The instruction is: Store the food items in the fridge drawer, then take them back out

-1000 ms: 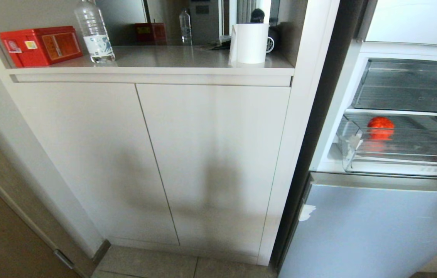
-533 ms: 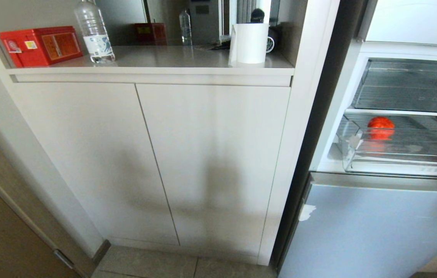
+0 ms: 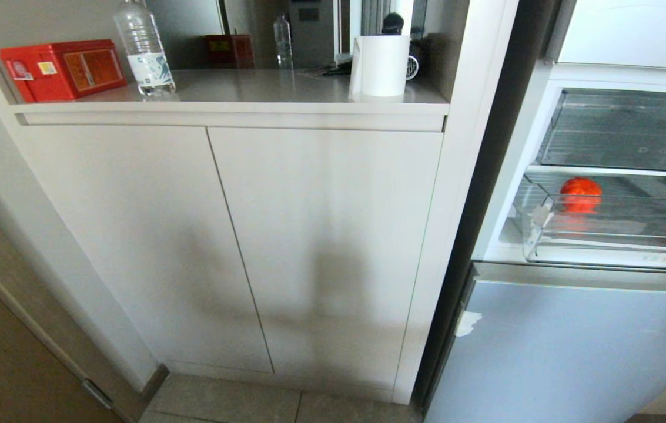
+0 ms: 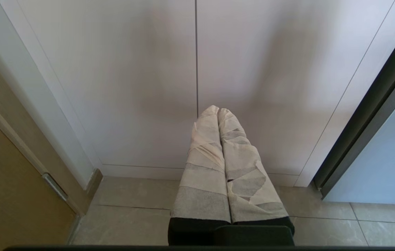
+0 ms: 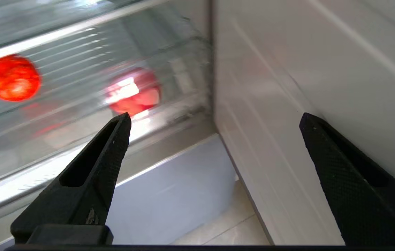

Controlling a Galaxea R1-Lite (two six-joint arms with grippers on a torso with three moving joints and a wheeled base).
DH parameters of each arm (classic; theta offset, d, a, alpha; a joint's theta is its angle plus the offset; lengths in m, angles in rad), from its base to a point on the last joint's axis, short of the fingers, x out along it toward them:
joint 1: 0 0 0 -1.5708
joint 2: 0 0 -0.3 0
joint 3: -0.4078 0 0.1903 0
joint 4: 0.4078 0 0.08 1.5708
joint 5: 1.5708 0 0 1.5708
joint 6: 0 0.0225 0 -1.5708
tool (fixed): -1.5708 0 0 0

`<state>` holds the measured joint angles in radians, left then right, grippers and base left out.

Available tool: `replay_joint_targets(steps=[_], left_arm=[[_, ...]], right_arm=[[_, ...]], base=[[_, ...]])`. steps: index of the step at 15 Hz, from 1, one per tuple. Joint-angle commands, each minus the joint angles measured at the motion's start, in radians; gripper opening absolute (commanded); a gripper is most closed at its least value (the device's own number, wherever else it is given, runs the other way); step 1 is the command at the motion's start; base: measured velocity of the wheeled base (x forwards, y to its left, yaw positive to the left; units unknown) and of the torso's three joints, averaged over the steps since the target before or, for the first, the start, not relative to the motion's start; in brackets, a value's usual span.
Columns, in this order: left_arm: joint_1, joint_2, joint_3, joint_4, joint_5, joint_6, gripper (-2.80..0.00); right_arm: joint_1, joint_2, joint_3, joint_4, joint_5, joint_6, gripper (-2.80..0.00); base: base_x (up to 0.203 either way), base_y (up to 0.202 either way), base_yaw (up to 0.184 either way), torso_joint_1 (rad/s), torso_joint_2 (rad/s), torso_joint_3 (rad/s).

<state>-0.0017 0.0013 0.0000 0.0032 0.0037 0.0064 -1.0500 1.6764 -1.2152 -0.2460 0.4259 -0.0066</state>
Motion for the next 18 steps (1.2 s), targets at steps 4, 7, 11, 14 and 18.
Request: replay_joint_targets(steps=[4, 7, 11, 14, 18], left_arm=[[0.000, 0.000, 0.000, 0.000, 0.001, 0.000, -2.80], [0.000, 0.000, 0.000, 0.000, 0.001, 0.001, -2.80], [0.000, 0.000, 0.000, 0.000, 0.001, 0.000, -2.80], [0.000, 0.000, 0.000, 0.000, 0.001, 0.000, -2.80], [0.000, 0.000, 0.000, 0.000, 0.001, 0.000, -2.80]], right_arm=[[-0.027, -0.015, 0.035, -0.004, 0.009, 0.002, 0.00], [-0.030, -0.015, 0.037, -0.004, 0.008, 0.000, 0.00], [-0.028, -0.010, 0.028, -0.004, 0.008, 0.000, 0.00], [-0.030, -0.006, 0.028, -0.004, 0.008, 0.002, 0.00], [-0.003, -0.039, 0.039, 0.001, 0.061, 0.004, 0.00]], base=[[0.000, 0.000, 0.000, 0.000, 0.00, 0.000], [0.000, 0.000, 0.000, 0.000, 0.00, 0.000], [0.000, 0.000, 0.000, 0.000, 0.00, 0.000], [0.000, 0.000, 0.000, 0.000, 0.00, 0.000], [0.000, 0.000, 0.000, 0.000, 0.00, 0.000]])
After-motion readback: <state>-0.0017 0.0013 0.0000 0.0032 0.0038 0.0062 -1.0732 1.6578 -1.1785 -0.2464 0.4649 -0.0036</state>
